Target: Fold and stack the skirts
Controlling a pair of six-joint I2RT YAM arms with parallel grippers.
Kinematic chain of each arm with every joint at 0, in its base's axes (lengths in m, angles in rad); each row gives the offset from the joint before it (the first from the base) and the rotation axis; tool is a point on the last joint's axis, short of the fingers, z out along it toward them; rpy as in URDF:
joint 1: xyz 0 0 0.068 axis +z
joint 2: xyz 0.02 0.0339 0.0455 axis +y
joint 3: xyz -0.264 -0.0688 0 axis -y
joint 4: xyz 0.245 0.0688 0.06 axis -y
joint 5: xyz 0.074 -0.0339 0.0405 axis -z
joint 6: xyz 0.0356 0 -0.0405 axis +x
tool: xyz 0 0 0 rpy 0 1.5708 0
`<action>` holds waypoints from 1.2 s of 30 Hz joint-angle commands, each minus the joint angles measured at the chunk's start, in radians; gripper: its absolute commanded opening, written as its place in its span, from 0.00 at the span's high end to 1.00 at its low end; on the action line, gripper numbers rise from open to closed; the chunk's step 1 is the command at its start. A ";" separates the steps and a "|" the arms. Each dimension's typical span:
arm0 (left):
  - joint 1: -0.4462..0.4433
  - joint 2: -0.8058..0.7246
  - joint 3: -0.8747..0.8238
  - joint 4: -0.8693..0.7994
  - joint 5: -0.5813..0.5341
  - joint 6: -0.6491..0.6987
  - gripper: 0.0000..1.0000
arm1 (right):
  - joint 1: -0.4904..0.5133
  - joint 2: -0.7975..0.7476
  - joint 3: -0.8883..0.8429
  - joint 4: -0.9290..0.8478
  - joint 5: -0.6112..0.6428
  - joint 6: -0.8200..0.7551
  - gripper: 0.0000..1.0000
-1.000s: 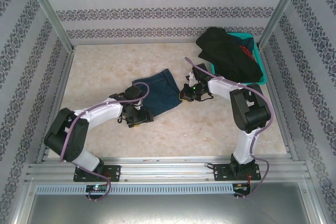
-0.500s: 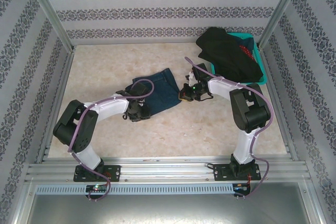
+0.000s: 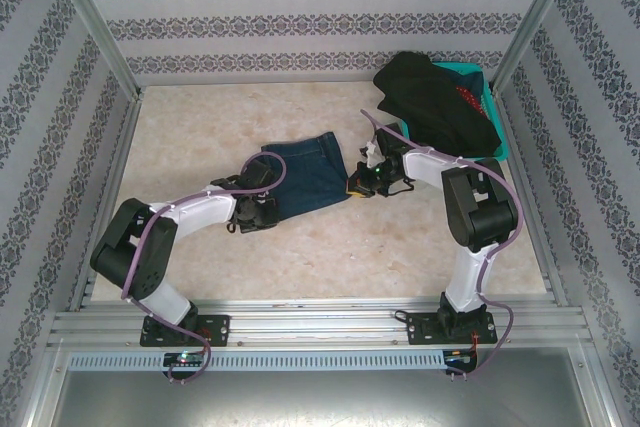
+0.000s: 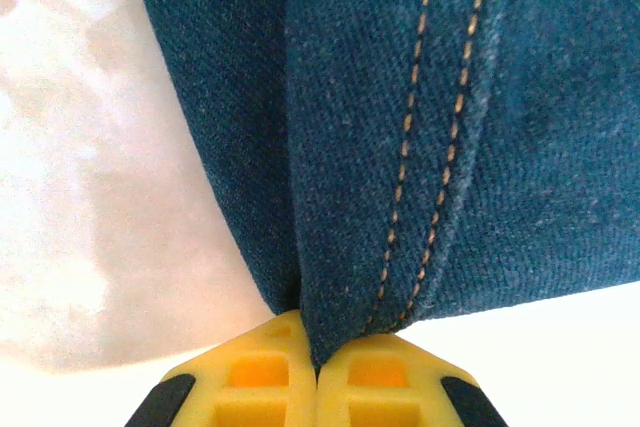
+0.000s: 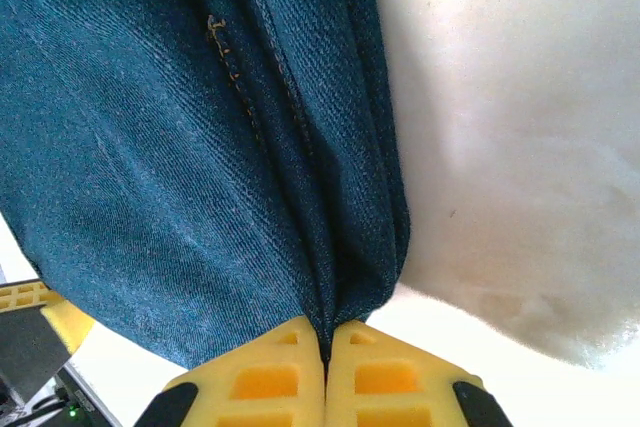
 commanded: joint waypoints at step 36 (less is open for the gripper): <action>0.260 0.350 0.461 -0.147 -0.063 0.262 1.00 | 0.142 -0.246 0.031 0.066 0.301 0.070 0.02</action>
